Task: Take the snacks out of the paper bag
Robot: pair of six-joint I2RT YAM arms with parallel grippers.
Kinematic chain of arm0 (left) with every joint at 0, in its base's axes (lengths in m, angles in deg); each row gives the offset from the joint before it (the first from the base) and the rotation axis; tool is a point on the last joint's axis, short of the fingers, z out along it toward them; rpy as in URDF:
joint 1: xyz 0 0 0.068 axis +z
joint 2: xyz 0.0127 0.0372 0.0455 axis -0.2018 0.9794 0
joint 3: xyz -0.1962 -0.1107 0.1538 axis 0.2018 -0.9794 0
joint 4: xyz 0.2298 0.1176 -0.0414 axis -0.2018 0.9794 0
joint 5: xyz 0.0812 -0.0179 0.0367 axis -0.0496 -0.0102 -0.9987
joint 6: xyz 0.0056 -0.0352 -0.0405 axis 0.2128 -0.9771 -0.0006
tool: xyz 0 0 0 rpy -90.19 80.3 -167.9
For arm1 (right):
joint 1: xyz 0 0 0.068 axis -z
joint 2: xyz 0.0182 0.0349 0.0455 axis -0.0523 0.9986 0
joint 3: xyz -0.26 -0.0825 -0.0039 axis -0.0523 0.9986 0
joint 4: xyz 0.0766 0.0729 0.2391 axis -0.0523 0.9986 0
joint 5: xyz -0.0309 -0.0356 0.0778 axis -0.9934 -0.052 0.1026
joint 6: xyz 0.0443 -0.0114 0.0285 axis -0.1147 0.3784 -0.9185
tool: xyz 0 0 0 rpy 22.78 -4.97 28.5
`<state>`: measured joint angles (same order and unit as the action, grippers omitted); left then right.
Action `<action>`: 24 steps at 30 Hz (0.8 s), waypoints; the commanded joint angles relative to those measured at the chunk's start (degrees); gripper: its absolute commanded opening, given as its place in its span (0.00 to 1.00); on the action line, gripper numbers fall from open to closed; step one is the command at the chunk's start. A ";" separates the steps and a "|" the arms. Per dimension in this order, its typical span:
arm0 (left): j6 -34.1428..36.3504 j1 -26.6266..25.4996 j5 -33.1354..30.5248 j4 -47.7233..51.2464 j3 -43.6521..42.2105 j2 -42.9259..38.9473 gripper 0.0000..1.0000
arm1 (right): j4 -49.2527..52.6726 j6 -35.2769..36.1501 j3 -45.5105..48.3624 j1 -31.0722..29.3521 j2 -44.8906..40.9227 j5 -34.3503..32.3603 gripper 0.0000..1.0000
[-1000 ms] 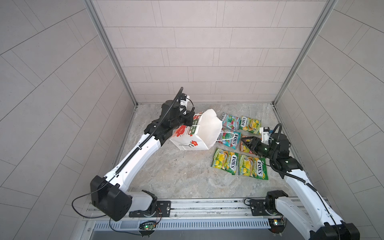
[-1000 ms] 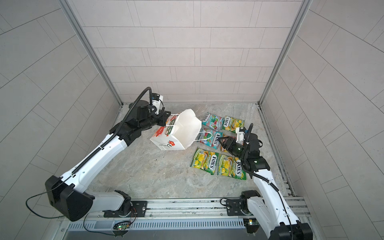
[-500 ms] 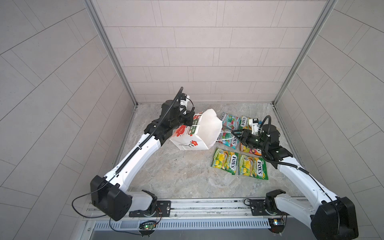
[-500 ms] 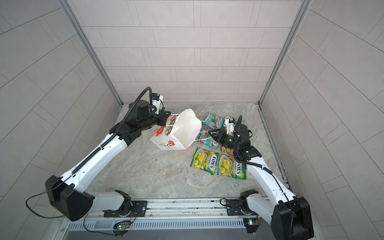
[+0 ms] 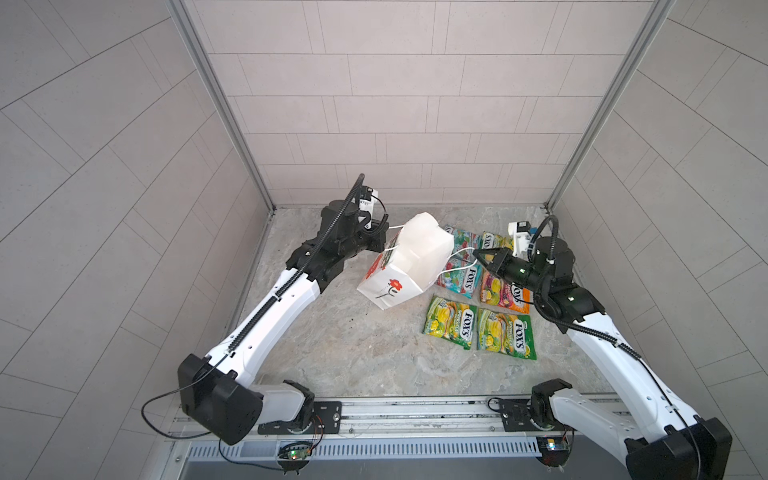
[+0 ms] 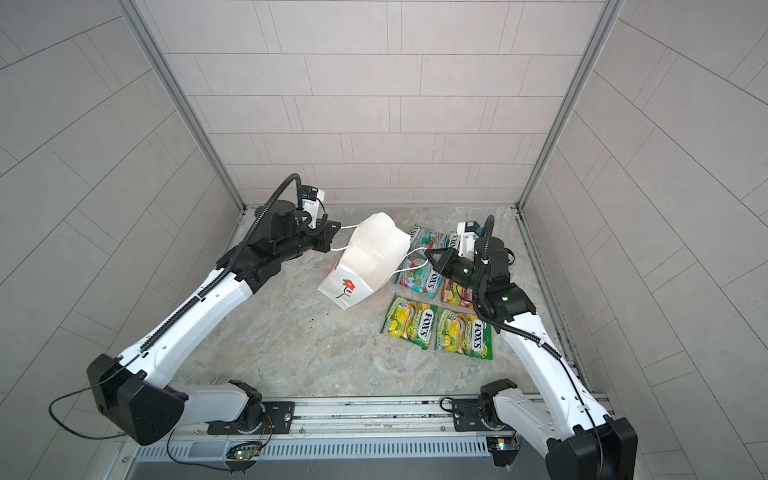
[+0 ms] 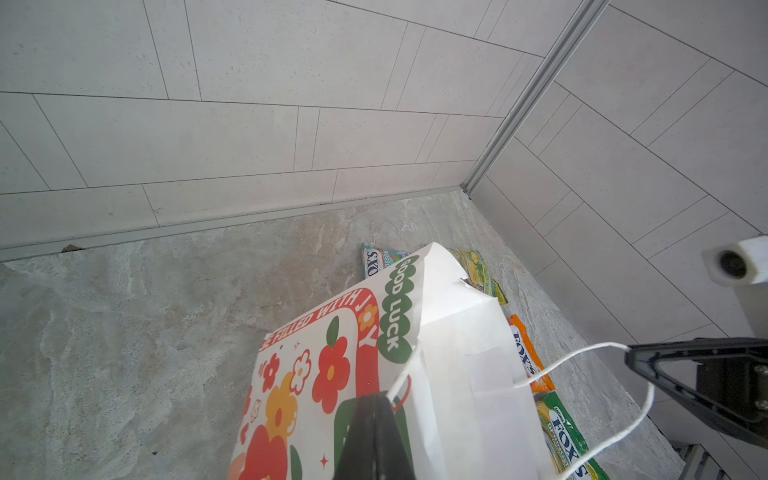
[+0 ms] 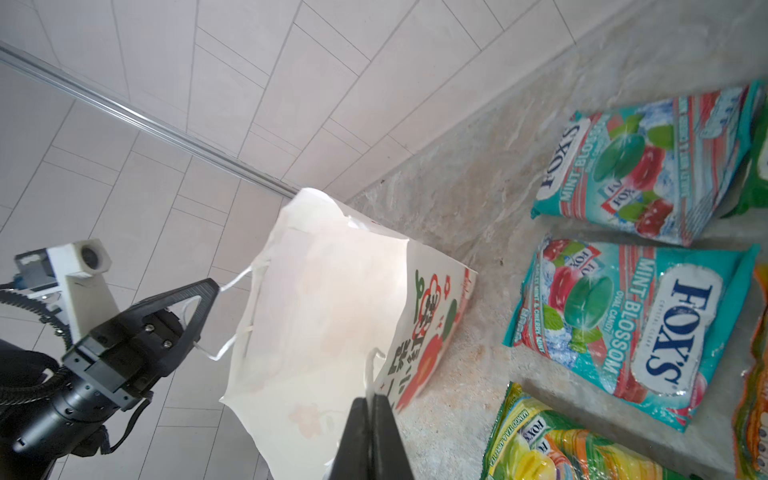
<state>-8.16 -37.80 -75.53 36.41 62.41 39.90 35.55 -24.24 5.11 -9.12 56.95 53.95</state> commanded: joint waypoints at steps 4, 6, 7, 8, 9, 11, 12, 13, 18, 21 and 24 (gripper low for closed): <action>0.90 0.14 -0.51 -1.33 -0.97 -2.14 0.00 | 4.90 3.40 -6.11 -0.27 0.36 -2.06 0.00; 0.89 0.14 -1.10 -1.42 -1.10 -2.27 0.00 | 6.60 4.73 -8.43 -0.29 1.02 -2.73 0.00; 0.96 0.15 -1.29 -1.40 -1.15 -2.25 0.00 | 7.26 5.19 -9.09 -0.30 1.37 -3.11 0.00; 0.99 0.14 -1.49 -1.41 -1.22 -2.26 0.00 | 7.68 5.55 -9.62 -0.28 1.85 -3.25 0.00; 0.99 0.15 -1.54 -1.42 -1.24 -2.27 0.00 | 7.99 5.77 -10.02 -0.27 2.28 -3.30 0.00; 0.99 0.22 -1.58 -1.42 -1.21 -1.97 0.00 | 7.95 5.76 -10.19 -0.32 3.33 -3.12 0.02; 0.94 0.18 -1.52 -1.33 -1.26 -1.86 0.02 | 8.03 5.65 -10.41 -0.28 3.70 -3.08 0.08; 0.93 0.22 -1.68 -1.23 -1.15 -1.68 0.07 | 8.21 5.69 -10.76 -0.30 4.10 -3.05 0.16; 0.97 0.22 -2.69 -0.29 -0.77 -1.89 0.43 | 9.74 6.79 -12.68 -0.31 4.25 -3.53 0.46; 1.06 0.31 -4.22 0.03 -0.95 -2.63 0.60 | 12.39 9.22 -14.25 -0.36 3.29 -5.66 0.50; 1.78 0.31 -6.18 0.01 -1.36 -3.75 0.76 | 16.24 12.85 -15.16 -0.34 1.42 -10.93 0.51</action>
<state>-7.48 -37.80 -79.18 36.86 61.74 38.70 47.77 -15.47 -8.27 -9.28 61.06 48.24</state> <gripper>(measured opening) 0.697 0.508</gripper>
